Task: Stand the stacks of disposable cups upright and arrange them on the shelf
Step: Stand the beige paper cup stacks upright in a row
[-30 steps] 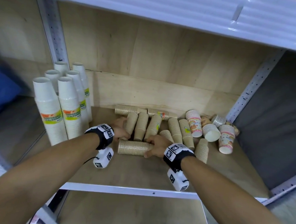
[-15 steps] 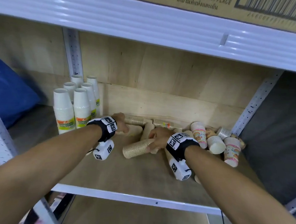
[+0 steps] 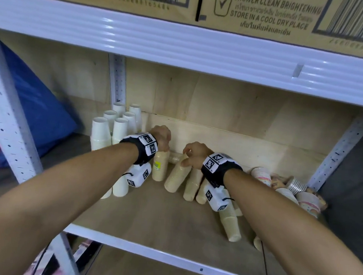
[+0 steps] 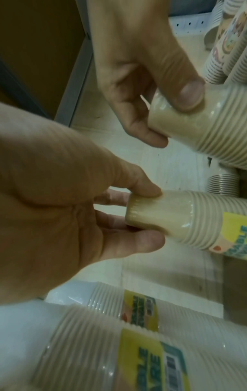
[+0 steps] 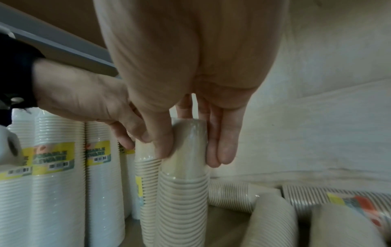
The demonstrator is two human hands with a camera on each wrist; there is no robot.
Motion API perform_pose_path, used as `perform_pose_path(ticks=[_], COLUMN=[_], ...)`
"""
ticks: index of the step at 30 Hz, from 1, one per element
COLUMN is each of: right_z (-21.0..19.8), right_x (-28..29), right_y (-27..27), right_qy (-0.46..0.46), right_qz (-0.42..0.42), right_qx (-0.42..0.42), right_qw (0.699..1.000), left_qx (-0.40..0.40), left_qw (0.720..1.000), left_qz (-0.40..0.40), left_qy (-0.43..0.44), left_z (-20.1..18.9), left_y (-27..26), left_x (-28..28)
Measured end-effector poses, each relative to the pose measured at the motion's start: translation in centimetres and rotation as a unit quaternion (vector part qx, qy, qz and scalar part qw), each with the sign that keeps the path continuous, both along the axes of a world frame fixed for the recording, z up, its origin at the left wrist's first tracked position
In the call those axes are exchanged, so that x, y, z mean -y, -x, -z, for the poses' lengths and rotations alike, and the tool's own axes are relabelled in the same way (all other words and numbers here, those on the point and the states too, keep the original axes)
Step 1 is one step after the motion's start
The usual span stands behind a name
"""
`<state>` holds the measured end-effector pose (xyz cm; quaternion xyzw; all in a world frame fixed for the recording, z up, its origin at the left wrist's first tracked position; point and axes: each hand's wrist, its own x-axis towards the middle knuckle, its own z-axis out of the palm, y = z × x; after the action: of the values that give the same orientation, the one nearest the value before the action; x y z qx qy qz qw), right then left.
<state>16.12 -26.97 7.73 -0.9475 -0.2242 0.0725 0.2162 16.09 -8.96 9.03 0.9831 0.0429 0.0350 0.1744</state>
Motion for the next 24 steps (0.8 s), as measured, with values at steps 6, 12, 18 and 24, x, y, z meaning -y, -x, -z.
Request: perform_pose_path(ticks=[6, 12, 18, 24], right_z=[-0.8, -0.2, 1.2, 2.3], right_x=[-2.8, -5.4, -6.4, -6.8], right_y=[-2.2, -4.5, -5.9, -6.9], right_qy=[0.036, 0.069, 0.092, 0.080], right_qz=[-0.012, -0.026, -0.046, -0.057], right_qx=[0.037, 0.049, 0.044, 0.040], right_qw=[0.999, 0.996, 0.994, 0.994], left_qx=[0.000, 0.004, -0.015, -0.025], left_qw=[0.999, 0.998, 0.998, 0.998], left_qz=[-0.026, -0.054, -0.059, -0.052], left_qy=[-0.024, -0.022, -0.034, -0.033], left_z=[0.4, 1.8, 3.1, 4.4], left_y=[-0.8, -2.9, -4.1, -4.5], left_x=[-0.5, -1.4, -1.8, -2.4])
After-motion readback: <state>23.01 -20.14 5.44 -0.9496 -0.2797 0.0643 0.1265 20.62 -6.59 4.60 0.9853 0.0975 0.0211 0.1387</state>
